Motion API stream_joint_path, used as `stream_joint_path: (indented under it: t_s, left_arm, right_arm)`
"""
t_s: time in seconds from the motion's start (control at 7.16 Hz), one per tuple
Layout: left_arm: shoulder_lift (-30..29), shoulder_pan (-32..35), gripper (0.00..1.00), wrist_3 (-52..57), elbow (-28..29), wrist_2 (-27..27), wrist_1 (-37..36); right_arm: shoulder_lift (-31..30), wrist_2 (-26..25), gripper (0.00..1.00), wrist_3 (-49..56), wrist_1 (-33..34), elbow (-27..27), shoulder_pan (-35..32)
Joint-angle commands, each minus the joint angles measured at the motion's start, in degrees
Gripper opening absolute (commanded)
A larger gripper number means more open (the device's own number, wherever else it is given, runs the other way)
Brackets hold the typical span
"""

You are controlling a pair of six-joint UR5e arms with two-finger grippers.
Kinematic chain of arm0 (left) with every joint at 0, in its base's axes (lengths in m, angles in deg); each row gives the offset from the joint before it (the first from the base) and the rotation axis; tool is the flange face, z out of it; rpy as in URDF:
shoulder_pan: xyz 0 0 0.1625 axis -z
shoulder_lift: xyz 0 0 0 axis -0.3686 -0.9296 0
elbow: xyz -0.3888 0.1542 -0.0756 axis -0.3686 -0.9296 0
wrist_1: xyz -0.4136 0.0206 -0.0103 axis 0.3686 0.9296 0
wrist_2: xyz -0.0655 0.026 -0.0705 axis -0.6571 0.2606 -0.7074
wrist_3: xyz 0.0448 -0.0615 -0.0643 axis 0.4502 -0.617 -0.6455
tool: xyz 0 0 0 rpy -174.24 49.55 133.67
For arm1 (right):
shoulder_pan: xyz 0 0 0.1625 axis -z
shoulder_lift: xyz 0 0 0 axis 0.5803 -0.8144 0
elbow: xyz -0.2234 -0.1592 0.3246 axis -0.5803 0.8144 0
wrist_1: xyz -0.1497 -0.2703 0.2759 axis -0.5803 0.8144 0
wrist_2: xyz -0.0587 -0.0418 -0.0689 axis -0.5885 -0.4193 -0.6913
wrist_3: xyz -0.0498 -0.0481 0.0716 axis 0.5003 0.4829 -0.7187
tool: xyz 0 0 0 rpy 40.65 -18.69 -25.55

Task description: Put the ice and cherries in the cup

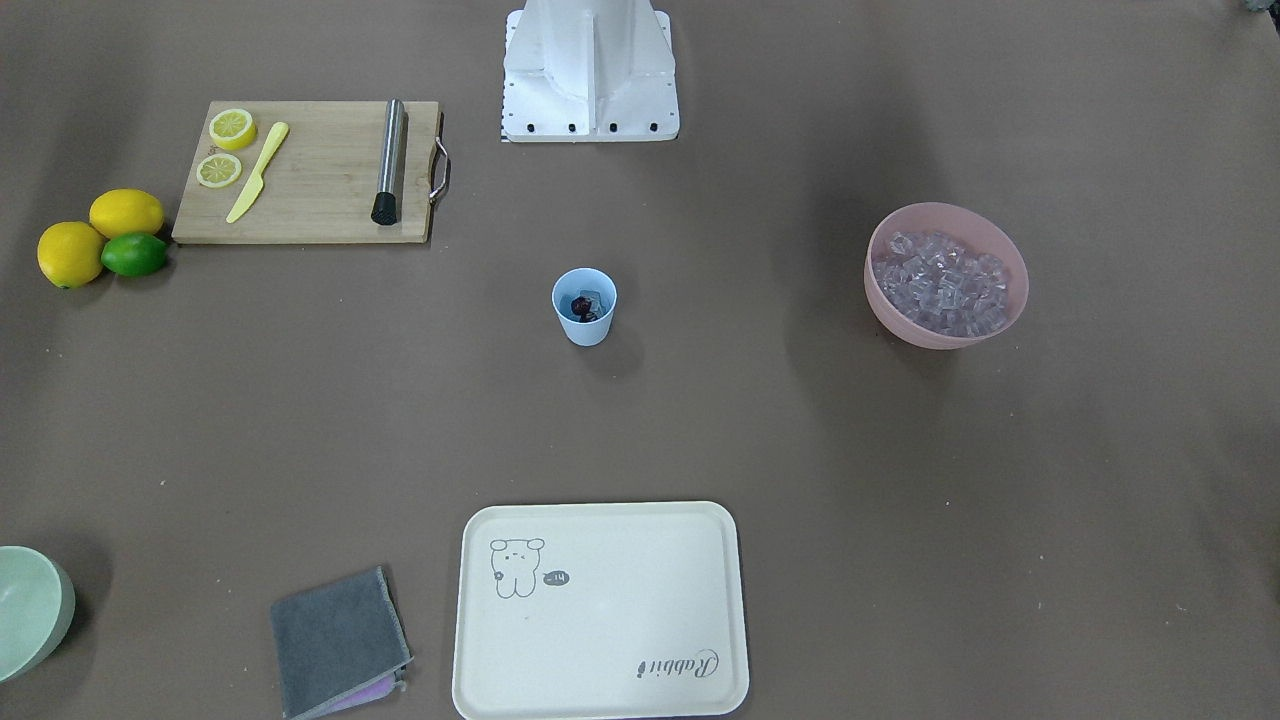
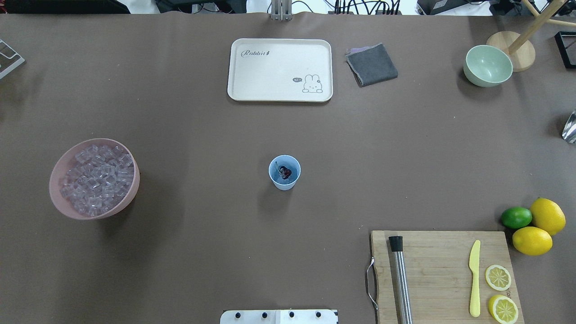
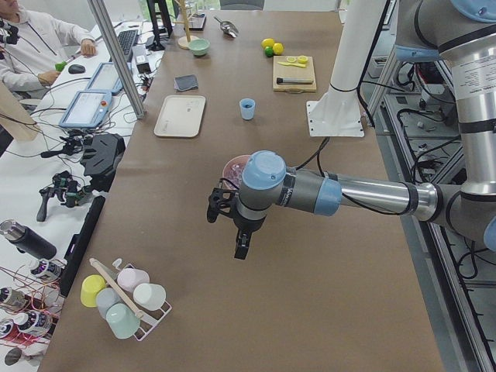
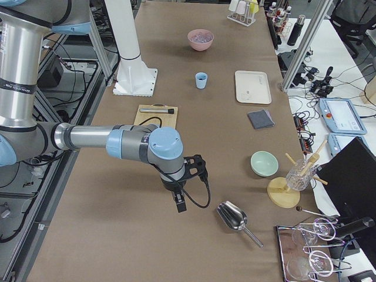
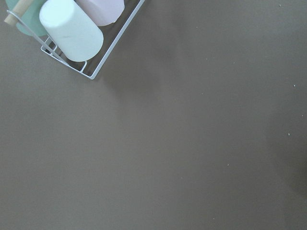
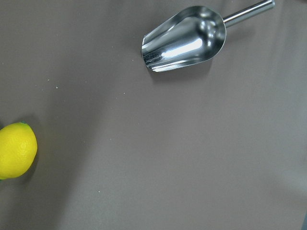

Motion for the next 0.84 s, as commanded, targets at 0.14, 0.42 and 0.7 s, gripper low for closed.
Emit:
stream_joint_path:
  t_s: [0.14,0.42,0.7]
  left_arm:
    - [-1.4,-0.3,0.98,-0.1,1.9,-0.1,-0.1]
    - [-0.9,-0.1,0.98,0.0,1.8,-0.1,-0.1]
    - [-0.9,-0.1,0.98,-0.1,1.8,-0.1,-0.1]
  right_arm:
    - [0.2,0.4,1.00,0.1,0.0,0.5,0.2]
    - [1.7,0.1,1.00,-0.1,-0.1,0.6,0.4]
    - [1.5,0.2,1.00,0.0,-0.1,0.4,0.5]
